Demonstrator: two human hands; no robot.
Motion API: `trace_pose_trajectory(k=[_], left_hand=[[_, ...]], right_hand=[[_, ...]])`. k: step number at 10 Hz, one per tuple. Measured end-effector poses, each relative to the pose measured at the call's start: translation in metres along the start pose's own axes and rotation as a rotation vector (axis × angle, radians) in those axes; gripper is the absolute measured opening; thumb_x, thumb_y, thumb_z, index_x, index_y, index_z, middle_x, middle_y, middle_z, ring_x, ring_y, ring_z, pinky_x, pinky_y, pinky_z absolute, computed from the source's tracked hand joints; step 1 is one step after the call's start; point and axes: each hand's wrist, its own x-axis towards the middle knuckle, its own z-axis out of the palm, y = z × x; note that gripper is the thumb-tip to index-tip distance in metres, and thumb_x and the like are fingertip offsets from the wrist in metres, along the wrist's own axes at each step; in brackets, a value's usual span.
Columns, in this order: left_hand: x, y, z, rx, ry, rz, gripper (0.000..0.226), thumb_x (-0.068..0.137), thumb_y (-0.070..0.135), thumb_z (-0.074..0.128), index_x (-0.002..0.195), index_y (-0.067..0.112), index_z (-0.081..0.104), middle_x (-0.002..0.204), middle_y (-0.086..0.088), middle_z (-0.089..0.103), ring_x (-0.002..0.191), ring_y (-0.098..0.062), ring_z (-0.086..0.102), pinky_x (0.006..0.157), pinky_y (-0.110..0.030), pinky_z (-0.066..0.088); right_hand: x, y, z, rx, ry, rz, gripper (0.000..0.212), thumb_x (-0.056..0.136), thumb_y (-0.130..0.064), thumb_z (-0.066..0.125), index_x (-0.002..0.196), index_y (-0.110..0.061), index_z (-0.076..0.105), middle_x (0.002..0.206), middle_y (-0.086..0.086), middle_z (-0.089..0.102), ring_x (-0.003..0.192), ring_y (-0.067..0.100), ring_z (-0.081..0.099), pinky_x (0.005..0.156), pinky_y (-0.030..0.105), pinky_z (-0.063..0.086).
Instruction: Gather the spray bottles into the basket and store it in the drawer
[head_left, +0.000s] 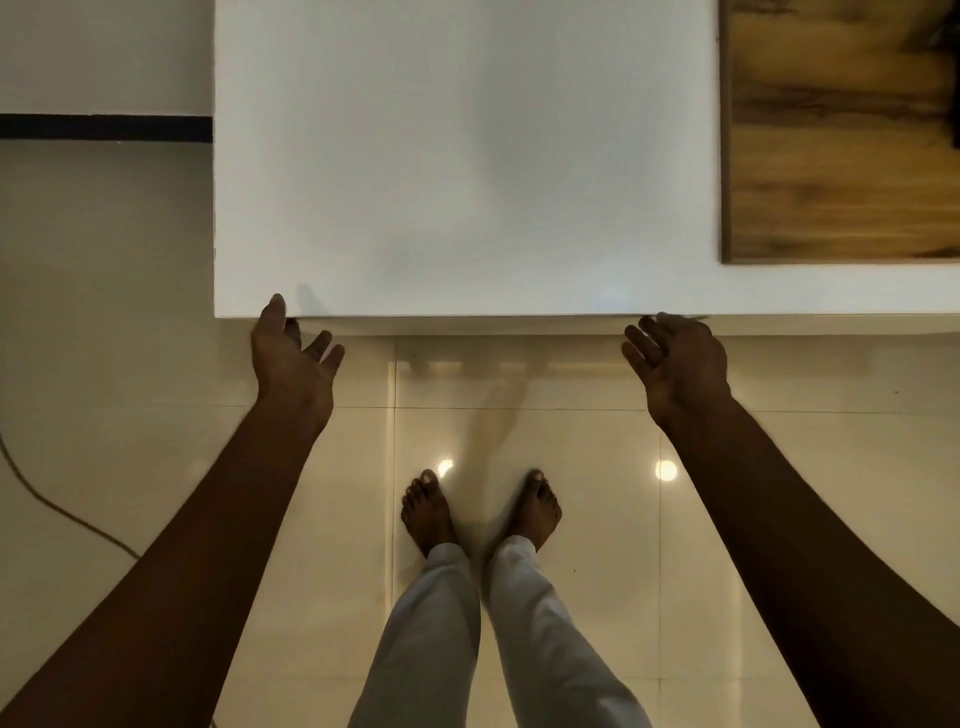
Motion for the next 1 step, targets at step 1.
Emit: trace_pose_trajectory(k=[1], left_hand=[[-0.0213,-0.0138,-0.0001,0.135,0.002,0.040,0.052,0.106,0.039,0.054,0.155,0.024,0.045,0.159,0.000,0.048,0.138,-0.028,0.053,0.111,-0.044,0.048]], right_hand=[[-0.0219,0.0080,0.0080,-0.105,-0.038,0.007,0.012,0.105,-0.011,0.055,0.101,-0.011,0.066,0.127,0.017,0.070,0.116,0.031,0.071,0.103,0.044,0.059]])
